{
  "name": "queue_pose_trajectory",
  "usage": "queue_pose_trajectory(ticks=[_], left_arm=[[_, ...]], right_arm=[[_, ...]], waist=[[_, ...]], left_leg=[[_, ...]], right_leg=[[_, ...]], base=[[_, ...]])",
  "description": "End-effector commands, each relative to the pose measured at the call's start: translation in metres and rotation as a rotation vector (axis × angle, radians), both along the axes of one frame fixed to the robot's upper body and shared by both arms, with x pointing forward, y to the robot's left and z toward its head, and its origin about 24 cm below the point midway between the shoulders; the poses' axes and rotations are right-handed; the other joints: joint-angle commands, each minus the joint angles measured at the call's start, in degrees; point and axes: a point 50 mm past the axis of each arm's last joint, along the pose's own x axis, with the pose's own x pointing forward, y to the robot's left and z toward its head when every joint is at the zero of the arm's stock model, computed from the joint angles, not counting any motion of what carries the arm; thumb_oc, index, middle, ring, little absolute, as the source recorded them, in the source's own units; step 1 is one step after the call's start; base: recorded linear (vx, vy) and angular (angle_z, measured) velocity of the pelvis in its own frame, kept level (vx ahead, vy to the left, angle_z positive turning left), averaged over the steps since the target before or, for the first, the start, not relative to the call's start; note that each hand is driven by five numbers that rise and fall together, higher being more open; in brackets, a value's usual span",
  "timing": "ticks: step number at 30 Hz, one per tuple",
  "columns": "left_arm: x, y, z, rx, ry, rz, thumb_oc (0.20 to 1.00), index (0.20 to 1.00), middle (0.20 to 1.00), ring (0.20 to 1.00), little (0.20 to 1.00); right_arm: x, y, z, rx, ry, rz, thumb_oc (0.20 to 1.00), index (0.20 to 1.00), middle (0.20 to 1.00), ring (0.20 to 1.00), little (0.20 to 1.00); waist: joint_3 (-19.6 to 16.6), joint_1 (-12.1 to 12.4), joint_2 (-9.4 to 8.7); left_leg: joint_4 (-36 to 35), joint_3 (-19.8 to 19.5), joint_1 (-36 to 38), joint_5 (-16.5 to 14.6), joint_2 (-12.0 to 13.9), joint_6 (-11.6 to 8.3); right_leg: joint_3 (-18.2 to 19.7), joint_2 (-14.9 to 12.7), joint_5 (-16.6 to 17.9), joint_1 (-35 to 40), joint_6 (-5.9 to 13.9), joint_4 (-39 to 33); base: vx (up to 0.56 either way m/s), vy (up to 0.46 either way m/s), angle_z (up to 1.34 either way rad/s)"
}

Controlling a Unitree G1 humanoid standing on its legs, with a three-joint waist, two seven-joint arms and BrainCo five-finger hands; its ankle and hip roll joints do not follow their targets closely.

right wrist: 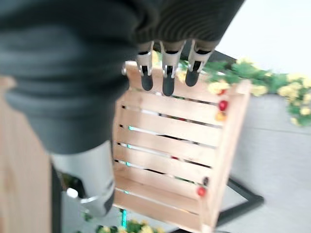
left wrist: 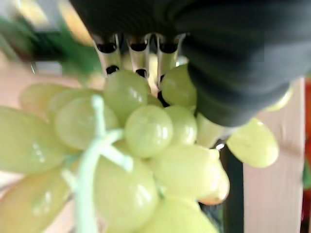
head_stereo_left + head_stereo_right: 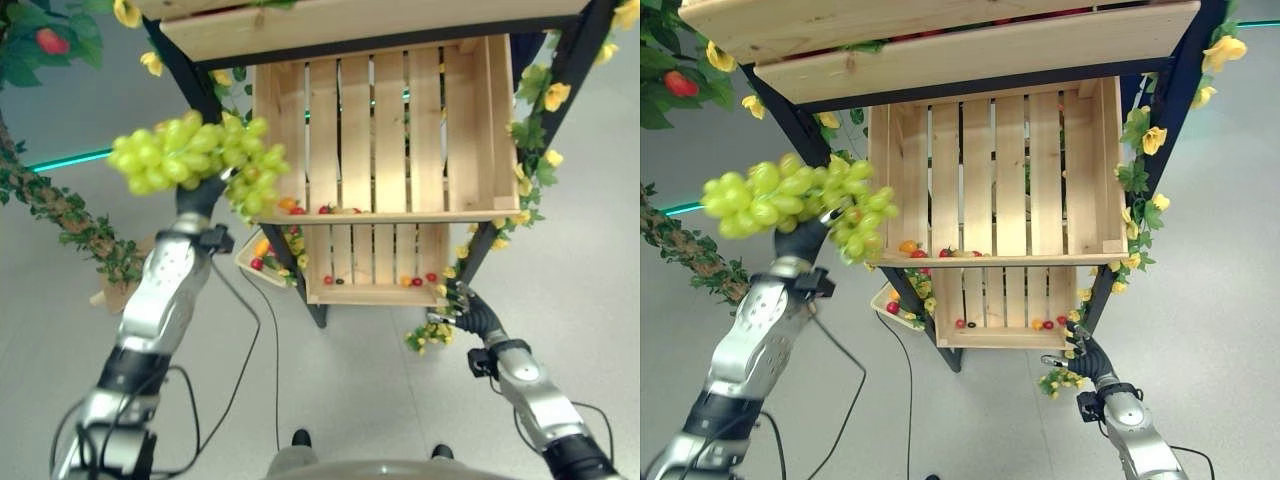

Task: Pick up the fruits from the basket on one side to the basket on the other side

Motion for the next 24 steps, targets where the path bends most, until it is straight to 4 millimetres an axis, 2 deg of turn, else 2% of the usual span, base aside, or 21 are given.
queue_pose_trajectory(ticks=[1, 2, 5, 9, 10, 11, 12, 14, 15, 16, 17, 18, 19, 20, 21, 23, 24], left_arm=[[0.015, 0.004, 0.047, -0.021, -0.144, 0.017, 0.2, 0.2, 0.2, 0.2, 0.2], [0.024, -0.001, 0.051, -0.006, -0.115, 0.002, 0.2, 0.2, 0.2, 0.2, 0.2], [0.031, -0.002, 0.057, -0.007, -0.11, 0.009, 0.2, 0.2, 0.2, 0.2, 0.2], [0.045, 0.005, 0.065, 0.024, -0.077, 0.059, 0.2, 0.2, 0.2, 0.2, 0.2], [0.051, 0.014, 0.068, 0.052, -0.053, 0.1, 0.2, 0.2, 0.2, 0.2, 0.2], [0.051, 0.014, 0.068, 0.052, -0.054, 0.099, 0.2, 0.2, 0.2, 0.2, 0.2], [0.057, 0.027, 0.067, 0.075, -0.013, 0.156, 0.2, 0.2, 0.2, 0.2, 0.2], [0.059, 0.033, 0.065, 0.083, 0.01, 0.176, 0.2, 0.2, 0.2, 0.2, 0.2], [0.061, 0.041, 0.067, 0.109, 0.025, 0.209, 0.2, 0.2, 0.2, 0.2, 0.2], [0.066, 0.058, 0.06, 0.115, 0.089, 0.279, 0.2, 0.2, 0.2, 0.2, 0.2], [0.066, 0.058, 0.061, 0.115, 0.088, 0.278, 0.2, 0.2, 0.2, 0.2, 0.2], [0.069, 0.074, 0.06, 0.159, 0.133, 0.358, 0.2, 0.2, 0.2, 0.2, 0.2], [0.069, 0.074, 0.06, 0.16, 0.132, 0.358, 0.2, 0.2, 0.2, 0.2, 0.2], [0.068, 0.085, 0.06, 0.217, 0.157, 0.405, 0.213, 0.213, 0.213, 0.213, 0.213], [0.068, 0.092, 0.063, 0.234, 0.165, 0.445, 1.0, 1.0, 1.0, 1.0, 1.0], [0.066, 0.112, 0.066, 0.424, 0.224, 0.557, 1.0, 1.0, 1.0, 1.0, 1.0], [0.064, 0.121, 0.067, 0.462, 0.238, 0.609, 1.0, 1.0, 1.0, 1.0, 1.0]], right_arm=[[0.014, 0.021, 0.031, 0.02, -0.146, 0.123, 1.0, 1.0, 1.0, 1.0, 1.0], [0.014, 0.029, 0.03, 0.032, -0.138, 0.161, 1.0, 1.0, 1.0, 1.0, 1.0], [0.012, 0.033, 0.027, 0.039, -0.129, 0.179, 1.0, 1.0, 1.0, 1.0, 1.0], [0.009, 0.043, 0.023, 0.047, -0.113, 0.227, 1.0, 1.0, 1.0, 1.0, 1.0], [0.007, 0.048, 0.022, 0.06, -0.104, 0.254, 1.0, 1.0, 1.0, 1.0, 1.0], [0.008, 0.048, 0.022, 0.06, -0.105, 0.254, 1.0, 1.0, 1.0, 1.0, 1.0], [0.005, 0.054, 0.02, 0.074, -0.097, 0.28, 1.0, 1.0, 1.0, 1.0, 1.0], [0.004, 0.056, 0.019, 0.08, -0.094, 0.288, 1.0, 1.0, 1.0, 1.0, 1.0], [0.004, 0.058, 0.019, 0.084, -0.092, 0.297, 1.0, 1.0, 1.0, 1.0, 1.0], [0.003, 0.062, 0.016, 0.09, -0.082, 0.311, 1.0, 1.0, 1.0, 1.0, 1.0], [0.003, 0.062, 0.016, 0.09, -0.083, 0.311, 1.0, 1.0, 1.0, 1.0, 1.0], [0.001, 0.065, 0.015, 0.092, -0.077, 0.322, 1.0, 1.0, 1.0, 1.0, 1.0], [0.001, 0.065, 0.015, 0.092, -0.078, 0.322, 1.0, 1.0, 1.0, 1.0, 1.0], [0.0, 0.066, 0.014, 0.095, -0.074, 0.328, 1.0, 1.0, 1.0, 1.0, 1.0], [-0.002, 0.067, 0.012, 0.099, -0.068, 0.33, 1.0, 1.0, 1.0, 1.0, 1.0], [-0.003, 0.068, 0.012, 0.097, -0.068, 0.343, 1.0, 1.0, 1.0, 1.0, 1.0], [-0.005, 0.068, 0.011, 0.1, -0.066, 0.343, 1.0, 1.0, 1.0, 1.0, 1.0]], waist=[[-1.68, -0.8, -3.2], [-1.79, -1.33, -3.08], [-1.88, -1.63, -3.15], [-1.79, -2.28, -3.16], [-1.74, -2.6, -3.21], [-1.72, -2.59, -3.25], [-1.69, -2.85, -3.24], [-1.72, -3.0, -3.29], [-1.78, -3.1, -3.35], [-1.92, -3.48, -3.32], [-1.89, -3.47, -3.36], [-1.93, -3.85, -3.39], [-1.9, -3.82, -3.42], [-1.98, -4.05, -3.41], [-2.07, -4.22, -3.5], [-2.21, -4.59, -3.59], [-2.26, -4.75, -3.65]], left_leg=[[2.01, -1.07, -6.14, 7.03, 0.49, -1.72], [1.97, -0.89, -6.08, 7.12, 0.7, -1.76], [2.05, -0.73, -6.08, 7.19, 0.82, -1.81], [2.7, -0.27, -5.87, 6.97, 0.98, -1.78], [3.09, -0.03, -5.85, 6.69, 0.91, -1.68], [3.11, -0.02, -5.86, 6.67, 0.9, -1.67], [3.41, 0.12, -5.98, 6.4, 0.74, -1.55], [3.4, 0.31, -5.93, 6.29, 0.71, -1.5], [3.39, 0.53, -5.97, 6.22, 0.7, -1.45], [3.17, 0.95, -5.89, 6.07, 0.65, -1.36], [3.15, 0.97, -5.88, 6.08, 0.64, -1.36], [2.73, 1.32, -5.77, 5.97, 0.64, -1.32], [2.7, 1.33, -5.77, 5.98, 0.63, -1.32], [2.38, 1.48, -5.66, 5.89, 0.69, -1.31], [1.97, 1.8, -5.38, 5.86, 0.79, -1.33], [1.14, 2.36, -4.92, 5.91, 1.04, -1.4], [0.7, 2.58, -4.72, 5.89, 1.1, -1.42]], right_leg=[[-2.51, 4.12, -12.36, 4.01, -3.38, 0.58], [-2.33, 4.36, -12.34, 3.91, -3.38, 0.58], [-2.32, 4.56, -12.4, 4.1, -3.4, 0.58], [-2.1, 4.68, -12.54, 4.33, -3.29, 0.58], [-1.82, 4.51, -12.5, 4.4, -3.21, 0.58], [-1.81, 4.5, -12.5, 4.4, -3.21, 0.58], [-1.69, 4.33, -12.41, 4.39, -3.1, 0.58], [-1.62, 4.27, -12.3, 4.32, -2.99, 0.58], [-1.55, 4.24, -12.21, 4.24, -2.9, 0.58], [-1.45, 4.16, -12.0, 4.08, -2.71, 0.58], [-1.44, 4.15, -12.0, 4.07, -2.71, 0.58], [-1.3, 4.11, -11.79, 3.78, -2.58, 0.58], [-1.29, 4.11, -11.79, 3.77, -2.58, 0.58], [-1.17, 4.09, -11.59, 3.57, -2.42, 0.58], [-1.09, 4.14, -11.53, 3.45, -2.36, 0.58], [-0.96, 4.14, -11.27, 3.18, -2.14, 0.58], [-0.85, 4.13, -11.24, 3.08, -2.04, 0.58]], base=[[0.0, 0.0, 0.0], [0.0, 0.0, 0.0], [0.01, -0.017, -0.03], [0.01, -0.014, -0.05], [0.01, 0.0, -0.13], [0.01, 0.005, -0.16], [0.0, 0.006, -0.12], [0.01, 0.003, -0.04], [0.0, 0.0, 0.0], [0.0, 0.0, 0.0], [0.03, 0.037, -0.05], [0.01, 0.02, -0.06], [0.02, 0.03, -0.06], [0.02, 0.015, -0.03], [0.0, 0.0, 0.0], [0.02, 0.029, -0.05], [0.02, 0.021, -0.13]])
